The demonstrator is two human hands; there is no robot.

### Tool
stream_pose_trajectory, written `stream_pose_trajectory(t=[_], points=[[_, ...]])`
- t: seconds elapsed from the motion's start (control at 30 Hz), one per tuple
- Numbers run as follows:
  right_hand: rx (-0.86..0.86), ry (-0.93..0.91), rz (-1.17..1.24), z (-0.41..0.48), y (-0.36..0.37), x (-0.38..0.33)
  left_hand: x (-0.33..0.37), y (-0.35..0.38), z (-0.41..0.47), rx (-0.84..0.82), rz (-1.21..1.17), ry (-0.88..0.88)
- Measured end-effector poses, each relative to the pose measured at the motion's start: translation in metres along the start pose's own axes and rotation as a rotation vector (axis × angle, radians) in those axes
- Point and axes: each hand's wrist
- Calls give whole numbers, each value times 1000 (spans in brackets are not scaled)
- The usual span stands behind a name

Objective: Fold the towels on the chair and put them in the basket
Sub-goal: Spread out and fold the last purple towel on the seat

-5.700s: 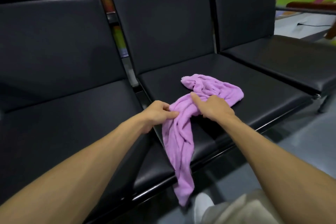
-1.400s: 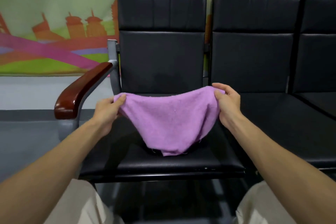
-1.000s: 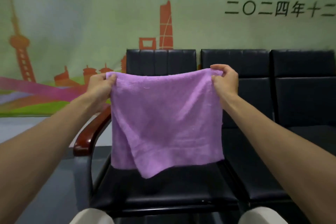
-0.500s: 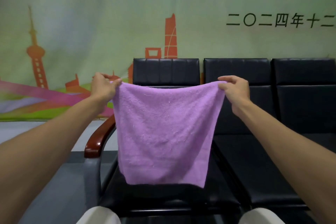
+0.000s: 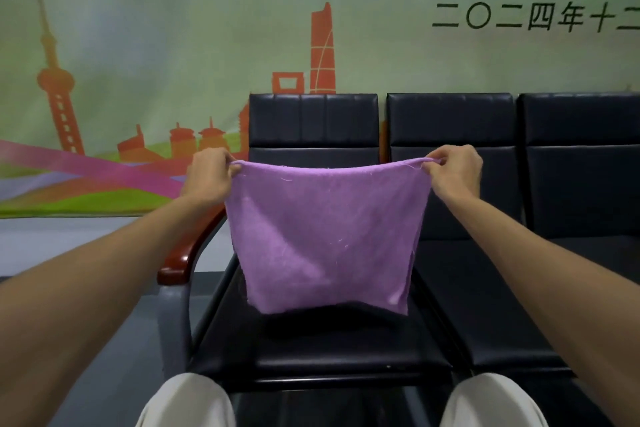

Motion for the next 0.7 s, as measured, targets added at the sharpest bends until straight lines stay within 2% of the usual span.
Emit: stream_pose_trajectory(t=[0.23,0.37,0.47,0.7], points=[[-87,45,64,-6,6,0,-1,0,1,88,-100,-4],[-135,93,146,-14,4,1,1,-5,-10,61,-120,-2],[-140,150,208,-21,-3,-1,-3,-10,-17,36,-103,17],[-138,232,335,-18,-17,-13,-1,-23,-13,92,-99,-22]])
Point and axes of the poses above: each hand's wrist, its own z-axis towards the middle knuckle, its own y-axis out of the palm, x = y × z, and after that the axes turned 11 degrees about -z, right-handed
